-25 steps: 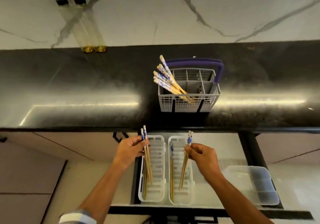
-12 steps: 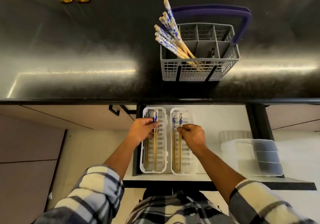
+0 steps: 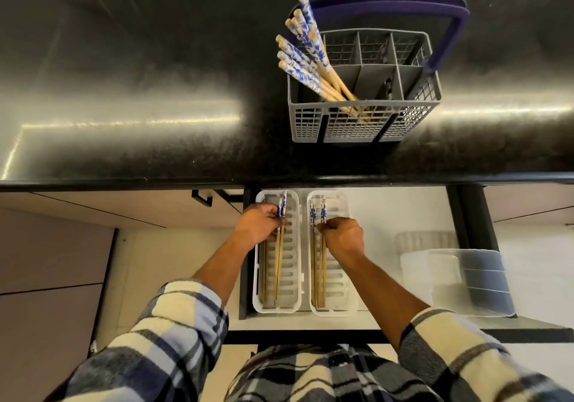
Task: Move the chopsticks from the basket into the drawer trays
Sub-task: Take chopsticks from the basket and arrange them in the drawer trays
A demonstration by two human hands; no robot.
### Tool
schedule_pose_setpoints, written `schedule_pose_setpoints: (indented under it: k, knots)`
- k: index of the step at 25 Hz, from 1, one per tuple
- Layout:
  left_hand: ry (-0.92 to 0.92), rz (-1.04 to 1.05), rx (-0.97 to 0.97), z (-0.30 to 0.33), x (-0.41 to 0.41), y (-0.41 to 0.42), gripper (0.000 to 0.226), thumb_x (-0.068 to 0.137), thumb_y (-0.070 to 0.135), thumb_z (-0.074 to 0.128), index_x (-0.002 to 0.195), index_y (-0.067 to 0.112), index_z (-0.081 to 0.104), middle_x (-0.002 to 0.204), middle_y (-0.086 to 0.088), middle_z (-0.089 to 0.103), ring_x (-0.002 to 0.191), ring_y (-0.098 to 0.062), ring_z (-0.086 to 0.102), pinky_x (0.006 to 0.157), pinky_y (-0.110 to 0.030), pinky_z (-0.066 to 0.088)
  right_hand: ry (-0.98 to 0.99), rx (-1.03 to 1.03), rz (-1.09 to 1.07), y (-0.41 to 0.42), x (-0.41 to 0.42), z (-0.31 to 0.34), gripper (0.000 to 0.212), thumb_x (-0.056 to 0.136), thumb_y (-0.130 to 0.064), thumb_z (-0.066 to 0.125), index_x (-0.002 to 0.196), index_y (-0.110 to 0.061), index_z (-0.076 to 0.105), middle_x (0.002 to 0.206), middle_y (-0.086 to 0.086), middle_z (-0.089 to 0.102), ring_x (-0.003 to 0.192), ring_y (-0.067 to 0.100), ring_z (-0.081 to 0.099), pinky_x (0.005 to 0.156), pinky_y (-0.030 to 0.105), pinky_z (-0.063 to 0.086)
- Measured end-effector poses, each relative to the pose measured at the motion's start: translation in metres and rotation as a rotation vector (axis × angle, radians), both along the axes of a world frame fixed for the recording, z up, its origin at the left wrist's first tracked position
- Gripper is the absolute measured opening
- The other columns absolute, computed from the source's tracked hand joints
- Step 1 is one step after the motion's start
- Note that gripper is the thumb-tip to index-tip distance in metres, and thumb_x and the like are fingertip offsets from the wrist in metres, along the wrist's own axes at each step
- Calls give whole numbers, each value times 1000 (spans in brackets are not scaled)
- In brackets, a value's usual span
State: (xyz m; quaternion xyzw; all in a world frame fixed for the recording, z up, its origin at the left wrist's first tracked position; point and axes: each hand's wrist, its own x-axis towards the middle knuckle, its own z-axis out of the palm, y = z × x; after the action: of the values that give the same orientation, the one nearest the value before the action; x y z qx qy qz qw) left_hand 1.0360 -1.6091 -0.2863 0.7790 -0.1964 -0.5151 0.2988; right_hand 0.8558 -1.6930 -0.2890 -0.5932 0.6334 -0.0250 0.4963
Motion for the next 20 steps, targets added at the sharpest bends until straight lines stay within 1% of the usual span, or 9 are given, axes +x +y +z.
schedule_pose_setpoints:
  k: [5, 8, 11, 14, 17, 20]
  knots:
    - [-14, -24, 18, -7, 0, 2, 14, 88, 10, 71, 100, 17, 68, 105, -11, 73, 98, -25, 70, 84, -43, 60, 28, 0, 10, 1, 1, -6, 15, 88, -13, 69, 101, -10, 75, 86, 6, 74, 66, 17, 67, 51, 20, 50]
    - [-64, -41, 59, -13, -2, 1, 17, 88, 8, 71, 104, 13, 68, 105, -12, 73, 97, -26, 70, 83, -45, 60, 25, -2, 12, 2, 2, -7, 16, 89, -13, 68, 103, -9, 73, 92, 6, 73, 71, 19, 67, 53, 19, 50]
    - [-211, -135, 147, -19, -6, -2, 29, 87, 12, 71, 115, 10, 65, 106, -12, 71, 97, -26, 69, 84, -41, 60, 46, -6, 4, 2, 4, -9, 16, 89, -13, 67, 104, -8, 72, 91, 7, 71, 72, 19, 66, 56, 21, 51]
    - [-350, -178, 235, -22, -16, -4, 31, 87, 18, 68, 118, 16, 64, 113, -9, 67, 101, -25, 66, 88, -33, 57, 101, -15, 7, 3, 7, -11, 17, 90, -14, 66, 104, -6, 71, 96, 10, 71, 74, 21, 64, 63, 24, 51]
    - [-338, -130, 225, -25, -20, -5, 28, 88, 17, 67, 116, 15, 67, 113, -8, 68, 101, -24, 66, 89, -31, 56, 109, -27, 31, 3, 8, -13, 19, 91, -15, 66, 106, -5, 71, 100, 11, 73, 77, 21, 65, 68, 24, 56]
    - [-237, -16, 195, -24, -19, -2, 27, 88, 15, 68, 115, 13, 67, 108, -10, 70, 94, -25, 70, 80, -38, 61, 112, -31, 49, 2, 7, -13, 20, 92, -15, 65, 109, -6, 70, 101, 10, 72, 82, 23, 69, 72, 26, 58]
